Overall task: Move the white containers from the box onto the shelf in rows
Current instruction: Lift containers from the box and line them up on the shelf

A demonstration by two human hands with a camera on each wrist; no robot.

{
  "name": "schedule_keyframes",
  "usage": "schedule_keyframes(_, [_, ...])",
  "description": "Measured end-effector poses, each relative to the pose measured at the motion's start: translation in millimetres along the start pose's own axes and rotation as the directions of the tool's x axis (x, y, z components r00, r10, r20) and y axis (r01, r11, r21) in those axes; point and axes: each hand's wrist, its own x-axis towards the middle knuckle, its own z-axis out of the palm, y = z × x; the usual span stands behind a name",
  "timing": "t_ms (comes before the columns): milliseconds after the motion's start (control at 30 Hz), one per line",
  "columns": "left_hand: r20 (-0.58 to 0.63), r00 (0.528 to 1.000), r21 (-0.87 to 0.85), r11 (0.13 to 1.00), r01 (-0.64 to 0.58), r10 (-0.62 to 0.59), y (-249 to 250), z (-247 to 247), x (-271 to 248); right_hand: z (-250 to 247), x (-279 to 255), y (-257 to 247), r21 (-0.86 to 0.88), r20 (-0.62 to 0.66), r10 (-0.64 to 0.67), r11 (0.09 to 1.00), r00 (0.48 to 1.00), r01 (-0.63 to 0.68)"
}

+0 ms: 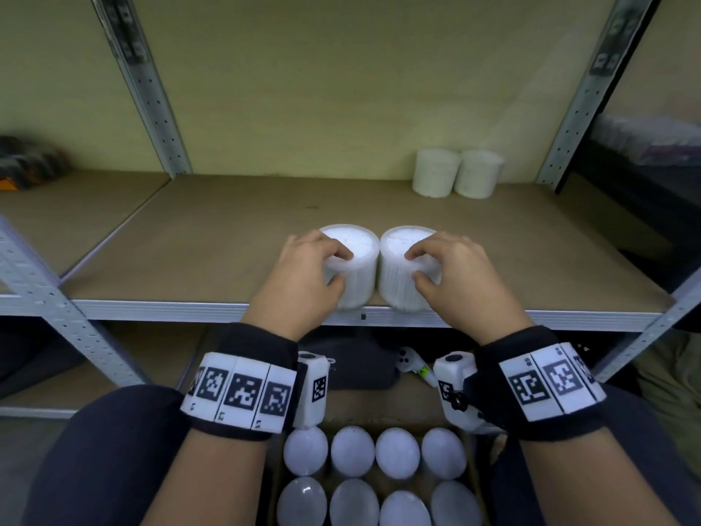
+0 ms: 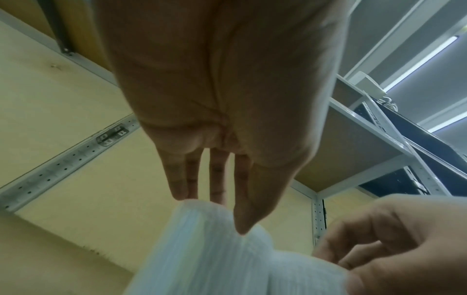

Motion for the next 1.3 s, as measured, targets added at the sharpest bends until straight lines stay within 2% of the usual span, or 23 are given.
schedule_keyframes(300, [-0.009, 1.0, 0.076, 0.997, 0.008, -0.008, 4.8, -2.7, 25.5, -7.4, 23.3, -5.8, -0.04, 0.038, 0.091, 0.995, 0.995, -0.089])
schedule_keyframes(567, [0.082, 0.997, 0.094, 0.996, 0.006, -0.014, -2.4, 6.2, 95.7, -1.4, 101.5, 18.2, -0.059, 0.155, 0.098, 0.994, 0.983, -0.09])
schedule_keyframes(933, [0.128, 0.991, 0.095, 0.995, 0.014, -0.026, -24.2, 34.1, 202.5, 12.5, 198.1, 62.5, 0.015, 0.177, 0.113, 0.993, 0.978, -0.118])
schedule_keyframes(1300, [0.106, 0.994, 0.105, 0.994, -0.038, 0.027, -36.9, 53.4, 271.7, 27.6, 263.7, 85.7, -0.03, 0.135, 0.096, 0.995, 0.986, -0.093])
